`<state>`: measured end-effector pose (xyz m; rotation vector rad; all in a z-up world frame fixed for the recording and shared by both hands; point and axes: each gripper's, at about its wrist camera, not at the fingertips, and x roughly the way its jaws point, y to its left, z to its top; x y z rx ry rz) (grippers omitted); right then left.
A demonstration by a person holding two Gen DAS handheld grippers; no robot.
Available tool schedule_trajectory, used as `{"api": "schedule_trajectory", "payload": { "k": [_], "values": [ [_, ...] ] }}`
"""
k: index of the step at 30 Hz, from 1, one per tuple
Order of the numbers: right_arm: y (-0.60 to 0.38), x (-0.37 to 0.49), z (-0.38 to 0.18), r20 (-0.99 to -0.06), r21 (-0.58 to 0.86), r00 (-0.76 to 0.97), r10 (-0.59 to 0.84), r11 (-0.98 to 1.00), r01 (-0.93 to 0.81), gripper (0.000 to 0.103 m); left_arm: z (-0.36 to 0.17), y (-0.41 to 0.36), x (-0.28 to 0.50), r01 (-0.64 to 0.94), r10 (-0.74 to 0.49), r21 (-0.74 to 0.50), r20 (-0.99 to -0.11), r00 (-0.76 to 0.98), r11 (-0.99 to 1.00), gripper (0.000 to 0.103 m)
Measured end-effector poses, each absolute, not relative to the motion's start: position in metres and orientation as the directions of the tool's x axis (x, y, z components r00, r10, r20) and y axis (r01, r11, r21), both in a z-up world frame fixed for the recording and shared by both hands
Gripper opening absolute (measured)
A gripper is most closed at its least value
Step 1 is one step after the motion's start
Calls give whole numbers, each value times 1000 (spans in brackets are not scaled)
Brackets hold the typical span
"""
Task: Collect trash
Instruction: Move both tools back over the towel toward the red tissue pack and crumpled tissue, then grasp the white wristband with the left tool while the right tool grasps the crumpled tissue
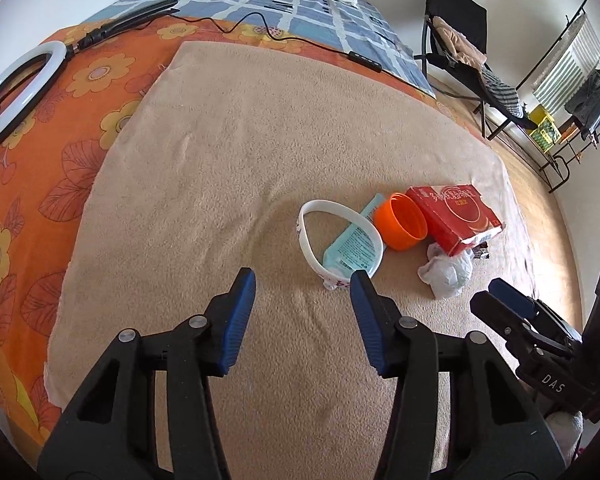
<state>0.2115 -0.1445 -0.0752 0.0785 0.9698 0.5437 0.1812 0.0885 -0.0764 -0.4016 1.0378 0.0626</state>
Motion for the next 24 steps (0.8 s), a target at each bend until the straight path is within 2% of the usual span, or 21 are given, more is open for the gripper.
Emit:
{"api": "schedule_trajectory", "payload": {
  "k": [2,4,12,15,18,21,23,24],
  "values": [
    [-142,217,-79,-767,296,443,465,868,-399,65,-80,91,187,-240,-136,-292,-850,510,926,50],
    [-139,222,-84,-771,296,440,461,870,-394,65,-84,94,192,-243,-138,-293,-853,504,925,43],
    [-128,235,-95,-785,284,435,441,880,-380,65,-98,96,210,-248,-150,-305,-856,495,919,43],
    [-127,239,-98,-790,275,442,426,889,-365,65,-104,95,216,-247,-149,-299,-861,486,922,33],
    [-127,244,-102,-793,285,437,424,893,-349,65,-109,93,221,-244,-132,-277,-867,480,929,32],
    [-124,246,-106,-800,277,436,413,898,-342,65,-112,91,223,-242,-110,-252,-870,481,937,25],
    [-122,248,-109,-804,271,436,406,901,-339,65,-113,89,224,-242,-95,-238,-870,484,941,16],
    [-122,250,-110,-804,271,436,404,902,-337,65,-113,89,225,-240,-89,-229,-871,483,943,7]
  ]
}}
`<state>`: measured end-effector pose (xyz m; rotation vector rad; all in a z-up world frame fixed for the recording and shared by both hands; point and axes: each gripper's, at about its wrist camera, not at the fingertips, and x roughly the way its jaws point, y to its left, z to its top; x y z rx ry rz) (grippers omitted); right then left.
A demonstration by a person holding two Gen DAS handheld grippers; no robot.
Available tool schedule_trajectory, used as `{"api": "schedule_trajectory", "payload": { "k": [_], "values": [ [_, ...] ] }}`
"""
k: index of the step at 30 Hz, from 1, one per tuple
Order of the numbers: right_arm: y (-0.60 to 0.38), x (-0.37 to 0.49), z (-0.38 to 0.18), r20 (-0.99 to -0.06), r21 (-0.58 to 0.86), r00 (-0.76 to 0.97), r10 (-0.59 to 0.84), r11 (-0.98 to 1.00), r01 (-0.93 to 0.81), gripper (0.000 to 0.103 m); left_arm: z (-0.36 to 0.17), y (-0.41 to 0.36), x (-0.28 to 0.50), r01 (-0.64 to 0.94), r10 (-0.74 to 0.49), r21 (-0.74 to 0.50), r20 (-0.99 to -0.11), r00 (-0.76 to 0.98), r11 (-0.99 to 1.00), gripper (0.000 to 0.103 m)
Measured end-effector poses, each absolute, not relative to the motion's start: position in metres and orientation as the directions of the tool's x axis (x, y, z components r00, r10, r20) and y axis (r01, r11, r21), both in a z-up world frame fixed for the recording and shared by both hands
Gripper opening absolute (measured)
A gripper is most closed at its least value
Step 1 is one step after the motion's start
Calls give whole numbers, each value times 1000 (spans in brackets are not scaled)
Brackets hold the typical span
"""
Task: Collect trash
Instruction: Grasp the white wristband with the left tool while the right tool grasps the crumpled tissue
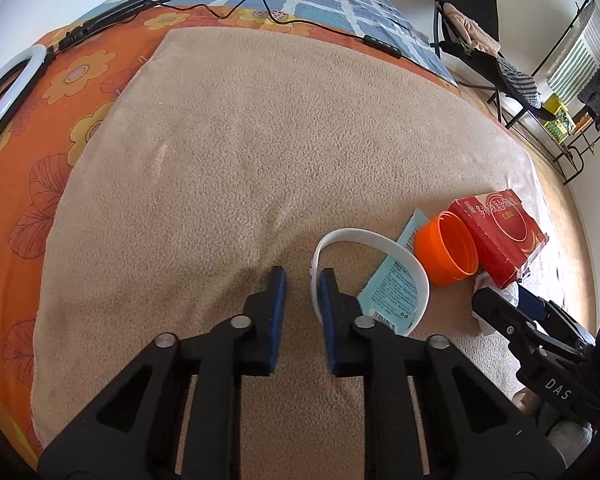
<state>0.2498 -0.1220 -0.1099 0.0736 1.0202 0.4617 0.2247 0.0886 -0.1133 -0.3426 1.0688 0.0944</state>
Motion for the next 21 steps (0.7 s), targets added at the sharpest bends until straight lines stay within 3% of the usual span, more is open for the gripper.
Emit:
{"api": "schedule_trajectory", "payload": {
  "k": [7,9,11,14,21],
  "values": [
    [-121,252,-112,-799,269,444,406,901,-341,64,-111,85,221,-228,-70,-208,-865,497,951,2],
    [-123,251,-111,-798,268,446,405,902,-340,47,-109,85,219,-226,-68,-206,-863,501,952,1],
    [-125,252,-111,-800,279,436,412,899,-337,37,-104,85,217,-226,-61,-202,-859,508,953,1],
    [-129,251,-110,-795,306,423,436,889,-342,29,-96,86,212,-226,-48,-192,-852,522,955,1],
    [-134,239,-101,-791,310,412,452,877,-367,25,-80,88,199,-213,-42,-188,-836,547,959,1]
  ]
}}
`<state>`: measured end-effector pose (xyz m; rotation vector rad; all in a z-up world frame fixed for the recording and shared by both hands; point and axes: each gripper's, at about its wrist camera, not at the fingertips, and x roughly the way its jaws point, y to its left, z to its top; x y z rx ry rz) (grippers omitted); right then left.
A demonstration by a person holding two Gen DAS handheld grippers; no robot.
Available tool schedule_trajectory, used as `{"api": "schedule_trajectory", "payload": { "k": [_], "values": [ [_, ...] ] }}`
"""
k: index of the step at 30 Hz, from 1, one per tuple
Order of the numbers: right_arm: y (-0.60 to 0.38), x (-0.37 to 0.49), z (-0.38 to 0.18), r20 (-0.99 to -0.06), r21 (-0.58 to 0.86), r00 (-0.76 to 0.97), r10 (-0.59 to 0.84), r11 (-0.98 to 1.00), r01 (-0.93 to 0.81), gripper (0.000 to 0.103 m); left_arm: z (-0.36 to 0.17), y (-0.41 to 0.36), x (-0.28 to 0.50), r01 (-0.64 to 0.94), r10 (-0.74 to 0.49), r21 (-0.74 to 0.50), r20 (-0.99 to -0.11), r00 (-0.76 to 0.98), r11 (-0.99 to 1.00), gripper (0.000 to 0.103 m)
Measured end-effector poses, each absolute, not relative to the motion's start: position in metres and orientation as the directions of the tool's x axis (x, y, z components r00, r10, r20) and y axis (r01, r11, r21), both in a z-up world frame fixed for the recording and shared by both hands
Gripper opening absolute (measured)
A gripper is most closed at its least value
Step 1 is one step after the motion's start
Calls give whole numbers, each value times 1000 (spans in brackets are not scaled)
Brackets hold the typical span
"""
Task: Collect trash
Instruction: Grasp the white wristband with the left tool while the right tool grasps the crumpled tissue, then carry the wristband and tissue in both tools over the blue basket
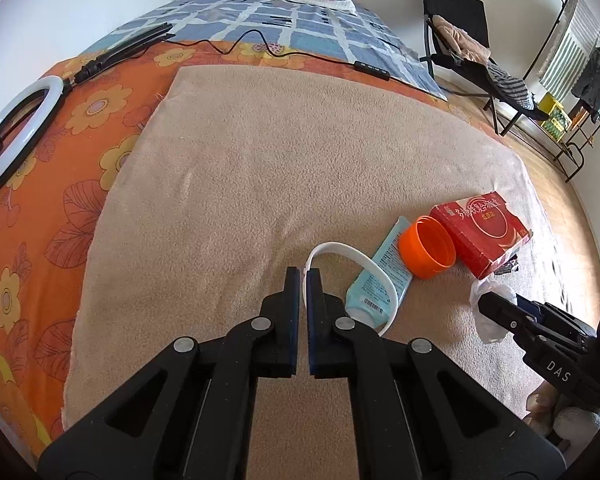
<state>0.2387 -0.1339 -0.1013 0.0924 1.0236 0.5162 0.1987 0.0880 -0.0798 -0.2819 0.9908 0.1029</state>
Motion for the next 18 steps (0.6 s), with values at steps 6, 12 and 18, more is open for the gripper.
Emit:
{"api": "schedule_trajectory", "payload": {
  "k": [6,12,18],
  "values": [
    [-144,223,-88,-780,322,414,469,868,-378,25,-91,99,203,-253,-127,-295,-844,520,921,7],
    [-144,222,-80,-769,325,420,481,861,-391,25,-108,102,220,-294,-132,-302,-866,482,907,26],
    [-131,224,-82,-775,306,408,483,851,-427,25,-115,88,230,-258,-72,-220,-874,481,941,0]
  ]
}}
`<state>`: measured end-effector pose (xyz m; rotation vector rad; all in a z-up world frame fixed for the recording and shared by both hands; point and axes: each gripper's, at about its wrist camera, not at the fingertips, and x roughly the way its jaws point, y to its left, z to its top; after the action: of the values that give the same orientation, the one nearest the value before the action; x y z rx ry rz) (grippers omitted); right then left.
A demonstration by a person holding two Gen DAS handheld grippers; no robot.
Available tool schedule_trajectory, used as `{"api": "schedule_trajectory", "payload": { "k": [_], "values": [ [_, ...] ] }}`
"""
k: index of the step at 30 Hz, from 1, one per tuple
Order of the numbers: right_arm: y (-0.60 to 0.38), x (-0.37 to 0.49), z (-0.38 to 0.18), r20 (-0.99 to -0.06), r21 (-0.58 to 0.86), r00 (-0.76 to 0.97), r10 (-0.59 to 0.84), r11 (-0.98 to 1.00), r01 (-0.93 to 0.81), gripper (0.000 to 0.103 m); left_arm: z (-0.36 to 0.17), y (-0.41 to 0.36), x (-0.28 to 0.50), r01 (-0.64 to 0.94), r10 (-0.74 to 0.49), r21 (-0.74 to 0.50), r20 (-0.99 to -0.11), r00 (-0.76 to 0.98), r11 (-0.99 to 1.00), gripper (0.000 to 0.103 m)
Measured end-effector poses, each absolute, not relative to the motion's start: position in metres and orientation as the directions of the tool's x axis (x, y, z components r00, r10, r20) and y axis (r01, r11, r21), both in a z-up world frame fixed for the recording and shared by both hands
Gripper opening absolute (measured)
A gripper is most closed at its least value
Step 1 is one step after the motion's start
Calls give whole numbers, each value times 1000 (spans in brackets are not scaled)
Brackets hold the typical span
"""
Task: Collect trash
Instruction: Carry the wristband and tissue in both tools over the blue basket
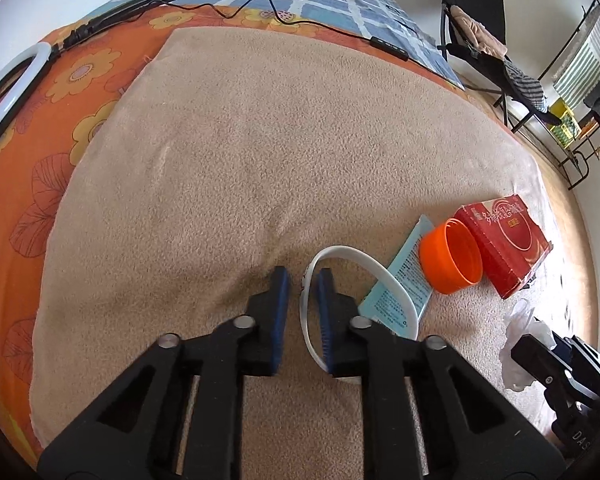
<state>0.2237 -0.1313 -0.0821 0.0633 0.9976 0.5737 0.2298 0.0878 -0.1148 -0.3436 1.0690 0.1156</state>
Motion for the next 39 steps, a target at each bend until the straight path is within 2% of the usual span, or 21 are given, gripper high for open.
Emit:
{"api": "schedule_trajectory", "payload": {
  "k": [20,39],
  "values": [
    [-137,199,-56,-751,300,418,512,828,-474,25,-56,87,167,-206,-79,-237,-815,574,949,0],
    [-169,98,-16,-731,303,401,553,788,-535,25,6,32,49,-76,-126,-224,-762,635,972,0]
  ]
}}
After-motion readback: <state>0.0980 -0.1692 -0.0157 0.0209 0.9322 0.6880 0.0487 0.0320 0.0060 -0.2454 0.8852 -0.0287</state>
